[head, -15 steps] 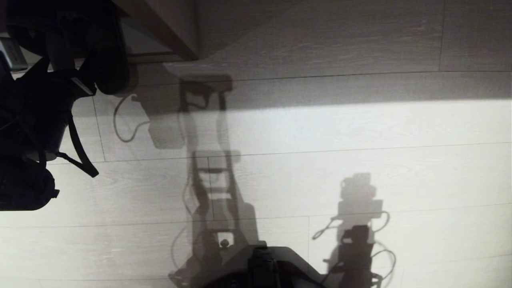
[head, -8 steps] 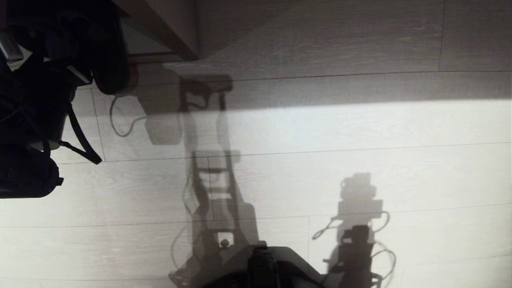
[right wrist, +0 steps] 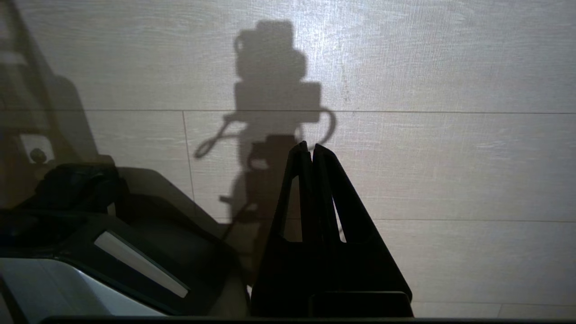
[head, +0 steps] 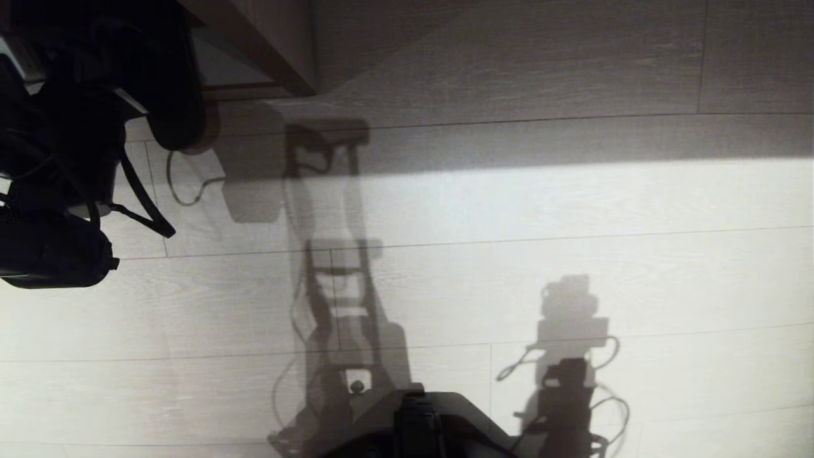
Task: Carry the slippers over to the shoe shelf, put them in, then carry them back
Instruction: Pick up the slippers in the shoe cabinet
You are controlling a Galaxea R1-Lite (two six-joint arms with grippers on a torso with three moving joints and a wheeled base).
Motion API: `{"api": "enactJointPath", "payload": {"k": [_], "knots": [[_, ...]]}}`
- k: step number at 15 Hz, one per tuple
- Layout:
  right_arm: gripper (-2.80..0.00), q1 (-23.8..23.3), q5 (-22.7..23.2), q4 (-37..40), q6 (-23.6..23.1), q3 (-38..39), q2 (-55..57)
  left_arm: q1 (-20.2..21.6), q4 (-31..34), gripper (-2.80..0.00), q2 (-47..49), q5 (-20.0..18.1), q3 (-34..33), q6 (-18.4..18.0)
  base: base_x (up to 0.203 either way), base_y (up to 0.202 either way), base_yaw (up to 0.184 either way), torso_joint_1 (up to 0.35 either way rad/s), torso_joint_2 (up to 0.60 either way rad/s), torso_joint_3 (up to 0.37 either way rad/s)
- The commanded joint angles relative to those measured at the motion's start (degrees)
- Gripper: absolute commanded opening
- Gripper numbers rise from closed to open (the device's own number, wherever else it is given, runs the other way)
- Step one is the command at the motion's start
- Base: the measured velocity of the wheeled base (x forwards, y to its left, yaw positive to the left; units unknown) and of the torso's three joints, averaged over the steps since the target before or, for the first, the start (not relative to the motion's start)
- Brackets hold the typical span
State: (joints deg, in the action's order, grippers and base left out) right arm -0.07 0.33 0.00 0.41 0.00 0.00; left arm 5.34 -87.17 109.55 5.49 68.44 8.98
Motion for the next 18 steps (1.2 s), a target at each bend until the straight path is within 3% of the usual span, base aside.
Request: {"api": "enactJointPath", "payload": {"k": [1, 7, 18], "knots": [[-2.80, 0.0, 0.0, 0.0, 0.0, 0.0, -0.1, 0.0, -0.5, 0.00, 2.2, 0.2, 2.5, 0.2, 0.000, 0.000, 0.000, 0.000, 0.00, 0.000], [-2.80, 0.0, 0.0, 0.0, 0.0, 0.0, -0.1, 0.0, -0.5, 0.00, 5.7, 1.7, 11.9, 0.0, 0.000, 0.000, 0.000, 0.000, 0.00, 0.000], [-2.80, 0.0, 0.0, 0.0, 0.0, 0.0, -0.1, 0.1, -0.5, 0.00, 8.8, 1.8, 18.3, -0.8, 0.000, 0.000, 0.000, 0.000, 0.00, 0.000]]}}
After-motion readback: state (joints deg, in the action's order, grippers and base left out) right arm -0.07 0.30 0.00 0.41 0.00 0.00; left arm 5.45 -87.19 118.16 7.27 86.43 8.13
